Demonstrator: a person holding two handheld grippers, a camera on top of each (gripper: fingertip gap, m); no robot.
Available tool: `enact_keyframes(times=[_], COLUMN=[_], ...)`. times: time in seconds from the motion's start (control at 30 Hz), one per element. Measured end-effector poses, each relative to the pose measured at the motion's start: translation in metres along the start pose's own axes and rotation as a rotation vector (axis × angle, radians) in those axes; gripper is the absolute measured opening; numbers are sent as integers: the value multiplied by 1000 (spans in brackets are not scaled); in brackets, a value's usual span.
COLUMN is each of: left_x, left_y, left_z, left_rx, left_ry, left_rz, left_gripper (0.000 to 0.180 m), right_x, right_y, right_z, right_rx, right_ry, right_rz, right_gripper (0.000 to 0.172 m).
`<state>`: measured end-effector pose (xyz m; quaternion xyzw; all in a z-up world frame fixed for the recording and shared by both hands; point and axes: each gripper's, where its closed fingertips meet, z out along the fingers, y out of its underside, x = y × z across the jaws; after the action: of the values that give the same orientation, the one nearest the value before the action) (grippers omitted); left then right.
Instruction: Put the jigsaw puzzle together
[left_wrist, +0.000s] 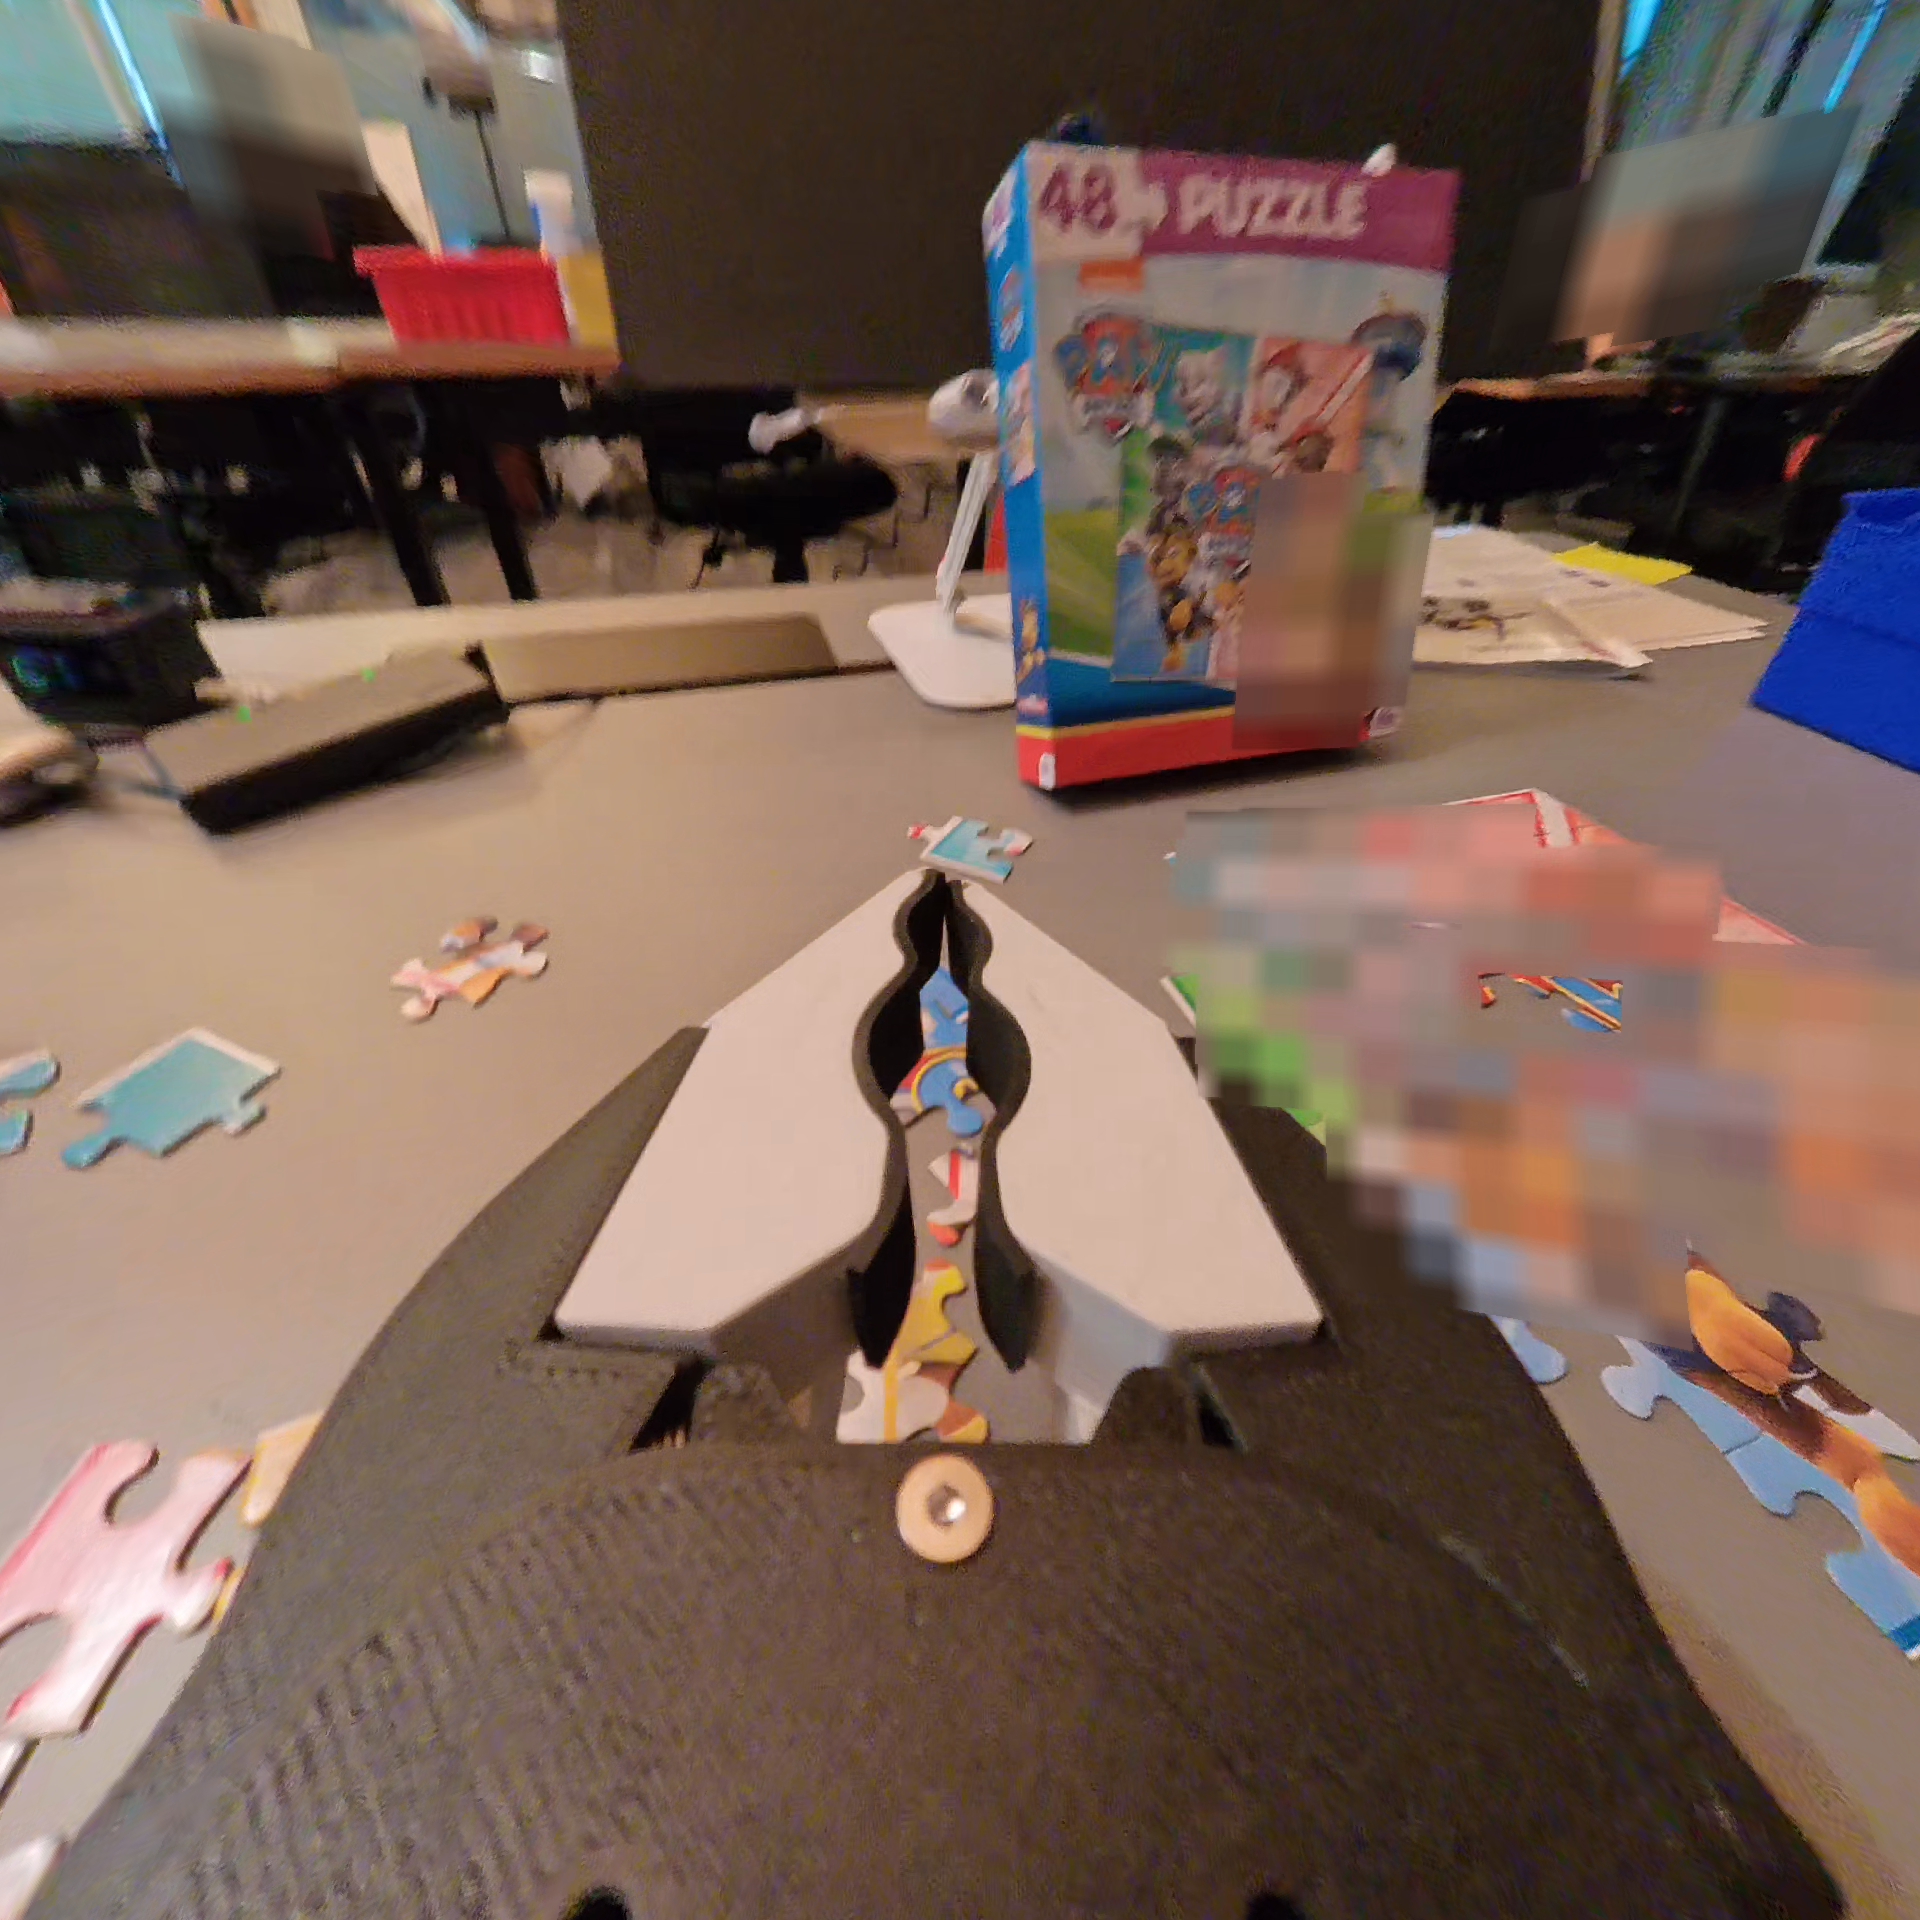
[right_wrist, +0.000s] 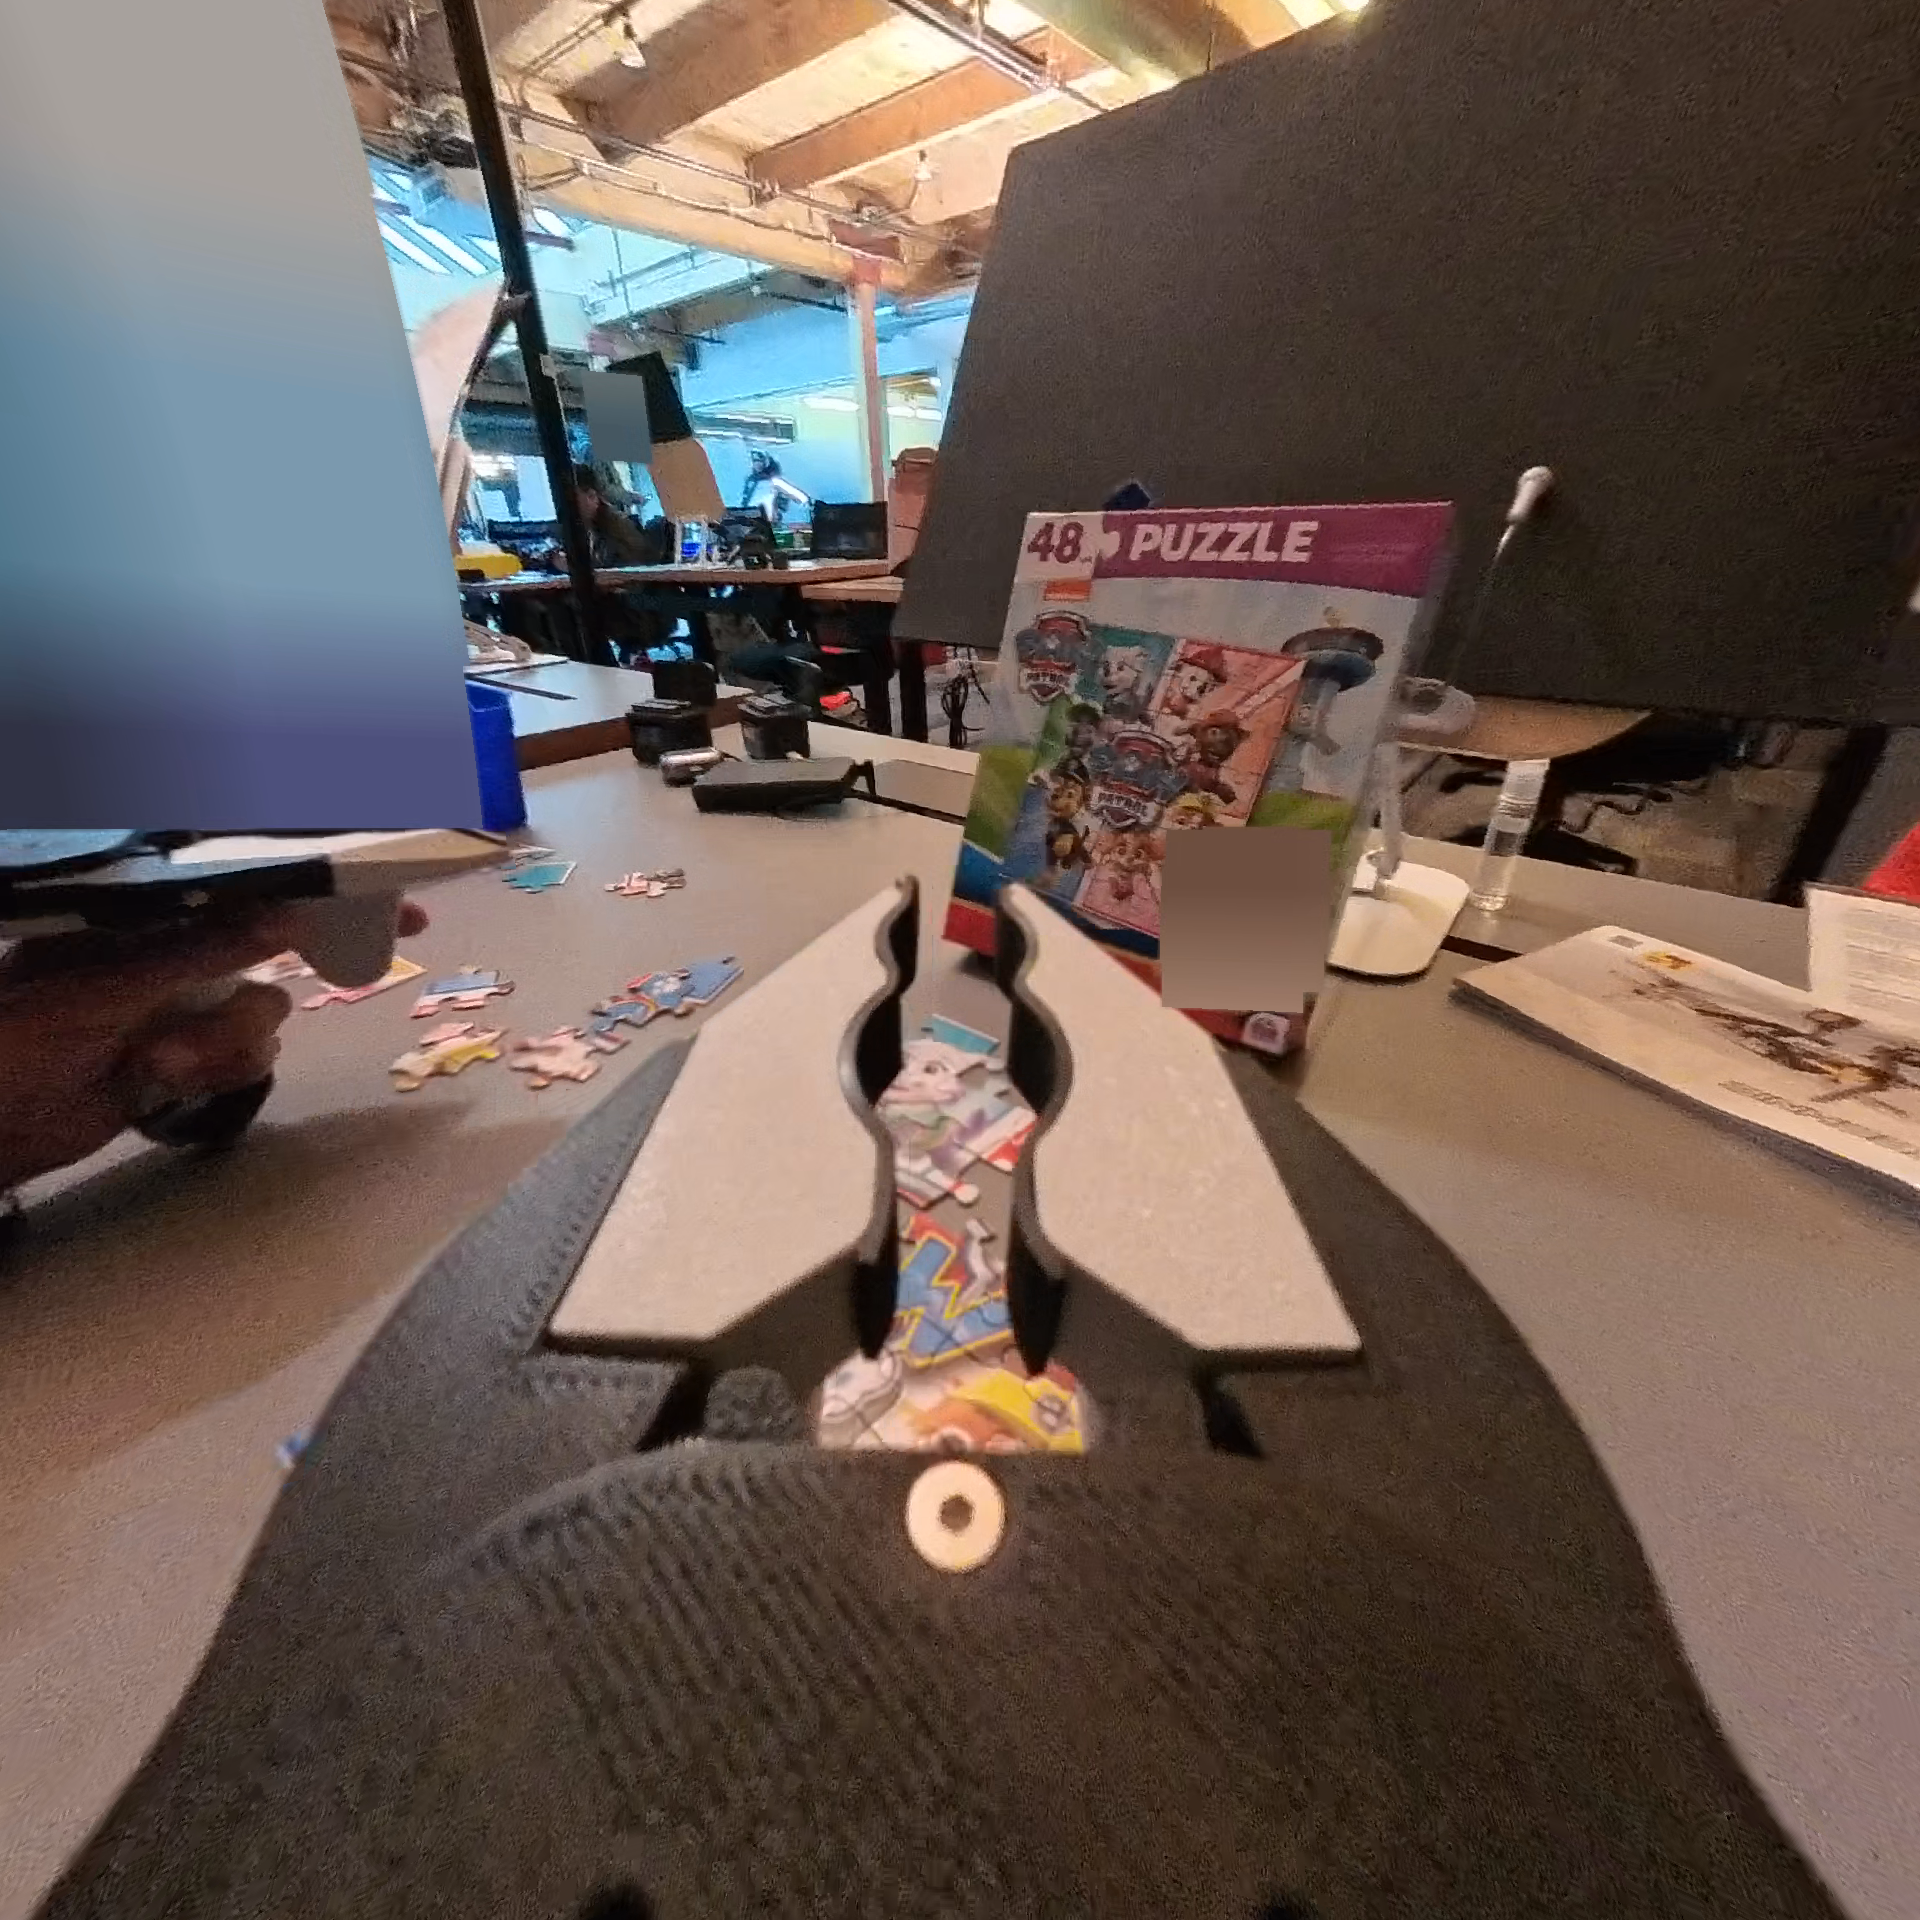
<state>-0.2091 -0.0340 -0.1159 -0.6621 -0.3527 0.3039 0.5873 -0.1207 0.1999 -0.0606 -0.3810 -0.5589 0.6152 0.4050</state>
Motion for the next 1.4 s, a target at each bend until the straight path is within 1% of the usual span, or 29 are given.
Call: enact_keyframes(times=[0.07, 0.1, 0.17, 0.2, 0.3, 0.4, 0.5, 0.67, 0.83, 0.97, 1.07, 1.4], left_x=[17, 22, 24, 24, 20, 17, 20, 22, 11, -3, -8, -13], left_y=[-14, -23, -33, -34, -31, -26, -25, -24, -19, -14, -14, -13], left_z=[-6, -11, -18, -18, -14, -7, -6, -3, -1, -3, -7, -9], left_rx=[99, 148, 220, 222, 204, 163, 157, 149, 122, 108, 116, 115], left_ry=[87, 120, 151, 168, 182, 165, 167, 173, 119, 67, 55, 33], left_rz=[25, 11, -45, -70, -104, -100, -79, -54, -46, -49, -72, -59], left_gripper=[0, 0, 0, 0, 0, 0, 0, 0, 0, 0, 0, 0], right_x=[6, 14, 30, 35, 43, 39, 30, 22, 15, 18, 21, 30], right_y=[-2, -4, -8, -9, -19, -23, -16, -5, 1, 3, 2, 4], right_z=[-11, -20, -38, -46, -68, -82, -82, -74, -68, -65, -64, -65], right_rx=[10, 25, 65, 77, 135, 178, 155, 105, 93, 80, 85, 96], right_ry=[36, 78, 131, 129, 138, 153, 110, 90, 55, 59, 56, 47], right_rz=[-101, -152, -171, -149, -120, -126, -74, -58, 1, 16, 48, 161], right_gripper=[11, 8, 4, 5, 0, 0, 0, 0, 0, 0, 0, 0])
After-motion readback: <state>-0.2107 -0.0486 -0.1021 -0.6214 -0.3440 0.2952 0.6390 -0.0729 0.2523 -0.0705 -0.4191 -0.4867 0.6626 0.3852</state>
